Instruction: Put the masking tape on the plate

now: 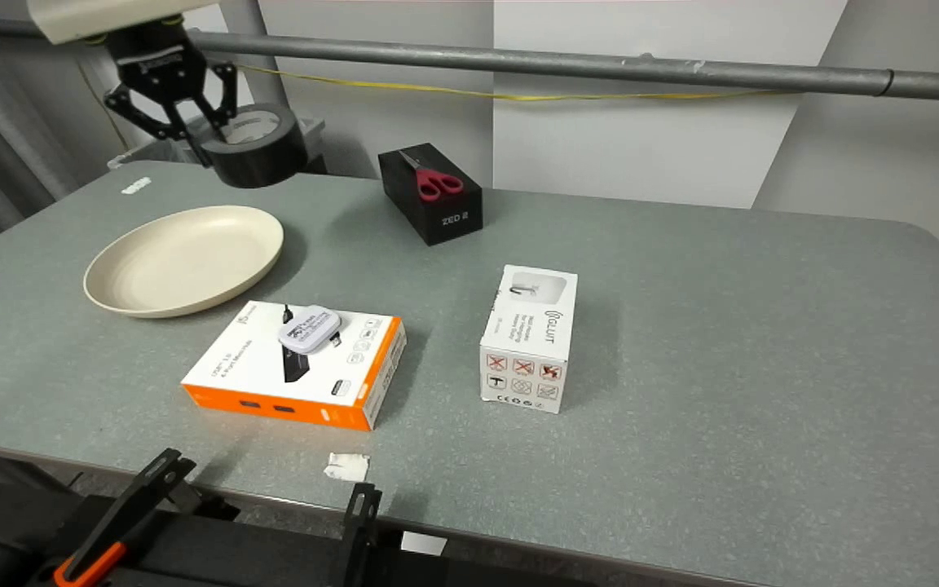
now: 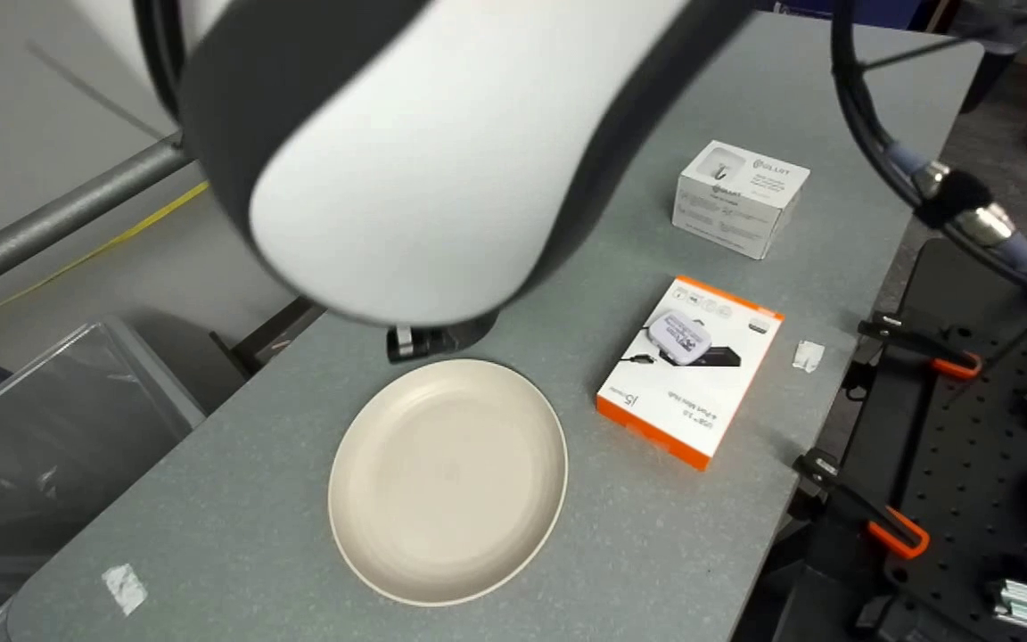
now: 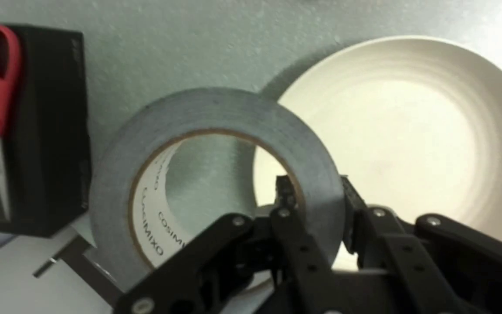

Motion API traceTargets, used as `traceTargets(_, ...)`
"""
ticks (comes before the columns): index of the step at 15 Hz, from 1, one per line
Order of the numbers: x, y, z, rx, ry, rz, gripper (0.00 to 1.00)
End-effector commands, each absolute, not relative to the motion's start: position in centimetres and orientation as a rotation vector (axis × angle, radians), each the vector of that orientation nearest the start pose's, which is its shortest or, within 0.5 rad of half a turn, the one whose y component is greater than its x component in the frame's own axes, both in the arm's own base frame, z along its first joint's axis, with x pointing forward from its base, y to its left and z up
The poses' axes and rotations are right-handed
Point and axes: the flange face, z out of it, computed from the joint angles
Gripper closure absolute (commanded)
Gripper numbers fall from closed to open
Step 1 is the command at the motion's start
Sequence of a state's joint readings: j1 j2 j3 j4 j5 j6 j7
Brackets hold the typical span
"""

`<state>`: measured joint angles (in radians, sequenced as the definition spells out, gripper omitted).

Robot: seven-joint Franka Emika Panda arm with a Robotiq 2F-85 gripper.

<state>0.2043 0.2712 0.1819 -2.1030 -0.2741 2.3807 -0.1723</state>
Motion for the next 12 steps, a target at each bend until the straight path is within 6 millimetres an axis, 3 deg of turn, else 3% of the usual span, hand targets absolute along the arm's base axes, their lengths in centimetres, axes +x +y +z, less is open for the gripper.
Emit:
traceTargets(1,54.5,27.0,26.7,-2.935,-1.437,-0.075,0.94)
traceTargets(3,54.4,28.8,25.0,-2.858,-1.535,-0.033,0.94)
traceTargets(6,54.8,29.1,23.5,-2.796,-1.604,0.031,0.94)
traceTargets(7,53.4,29.0,23.3,-2.835,-1.548,0.049,0.74)
traceTargets(11,54.1,29.1,22.5,-2.810,-1.578,0.057,0.74)
traceTargets(12,54.1,29.1,22.6,-2.810,-1.578,0.054,0.94)
